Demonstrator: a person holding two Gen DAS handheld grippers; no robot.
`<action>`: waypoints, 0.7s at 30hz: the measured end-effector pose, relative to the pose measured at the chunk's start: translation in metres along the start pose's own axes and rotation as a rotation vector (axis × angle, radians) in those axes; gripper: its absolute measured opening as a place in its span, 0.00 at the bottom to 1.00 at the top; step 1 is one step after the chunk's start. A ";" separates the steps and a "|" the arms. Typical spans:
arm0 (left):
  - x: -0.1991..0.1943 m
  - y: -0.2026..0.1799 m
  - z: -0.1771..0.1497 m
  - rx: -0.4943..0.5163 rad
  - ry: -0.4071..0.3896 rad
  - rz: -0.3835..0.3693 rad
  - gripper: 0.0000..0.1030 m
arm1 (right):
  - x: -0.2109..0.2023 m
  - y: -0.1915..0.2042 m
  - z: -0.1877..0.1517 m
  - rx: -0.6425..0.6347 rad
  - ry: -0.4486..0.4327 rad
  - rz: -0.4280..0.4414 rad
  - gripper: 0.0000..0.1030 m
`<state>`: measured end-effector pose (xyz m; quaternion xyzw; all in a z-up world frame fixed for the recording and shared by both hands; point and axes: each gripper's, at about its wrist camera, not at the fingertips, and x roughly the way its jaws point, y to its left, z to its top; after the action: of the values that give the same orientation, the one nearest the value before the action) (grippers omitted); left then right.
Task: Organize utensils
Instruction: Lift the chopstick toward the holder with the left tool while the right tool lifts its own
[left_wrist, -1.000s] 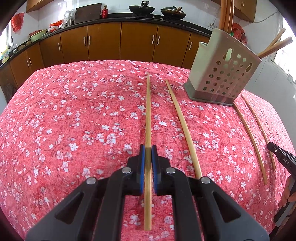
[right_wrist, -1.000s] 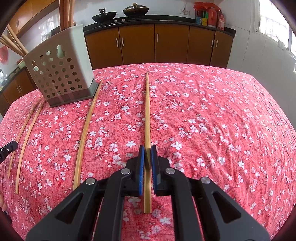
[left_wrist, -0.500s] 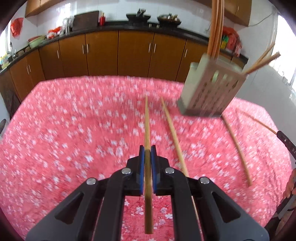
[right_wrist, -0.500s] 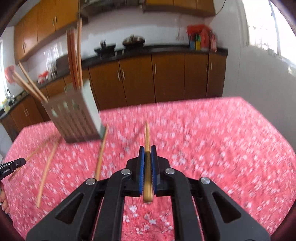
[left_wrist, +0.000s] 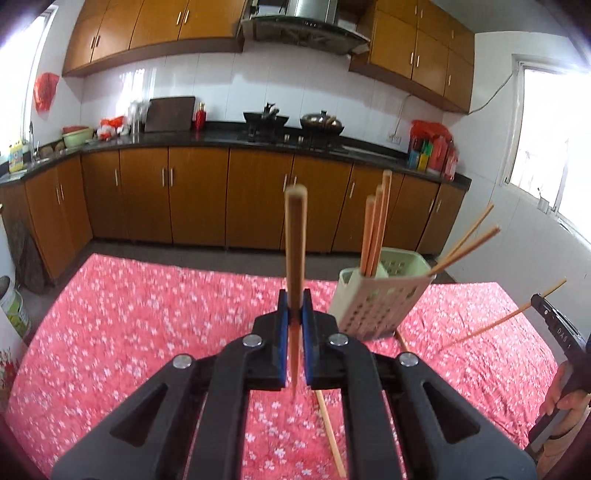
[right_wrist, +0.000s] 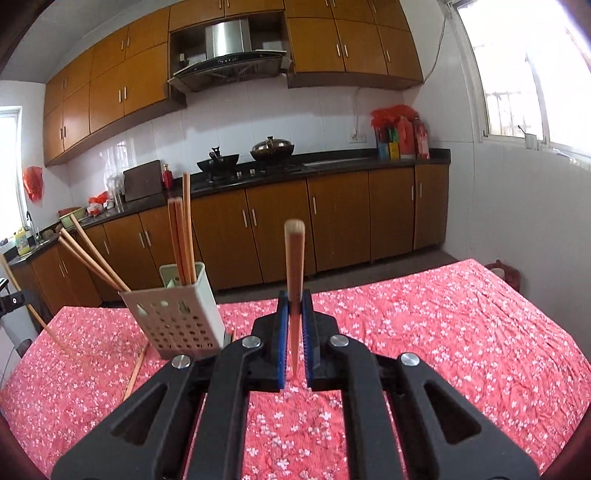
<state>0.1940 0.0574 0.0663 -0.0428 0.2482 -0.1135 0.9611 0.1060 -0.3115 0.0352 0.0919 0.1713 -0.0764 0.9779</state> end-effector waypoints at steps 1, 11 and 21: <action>-0.001 0.000 0.002 0.003 -0.004 0.000 0.07 | -0.001 0.000 0.003 0.002 -0.003 0.002 0.07; -0.033 -0.024 0.023 0.041 -0.073 -0.064 0.07 | -0.031 0.012 0.042 0.090 -0.033 0.220 0.07; -0.048 -0.082 0.095 0.007 -0.291 -0.134 0.07 | -0.041 0.063 0.097 0.071 -0.201 0.324 0.07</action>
<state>0.1834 -0.0085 0.1825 -0.0718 0.1024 -0.1710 0.9773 0.1101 -0.2654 0.1484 0.1446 0.0531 0.0675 0.9858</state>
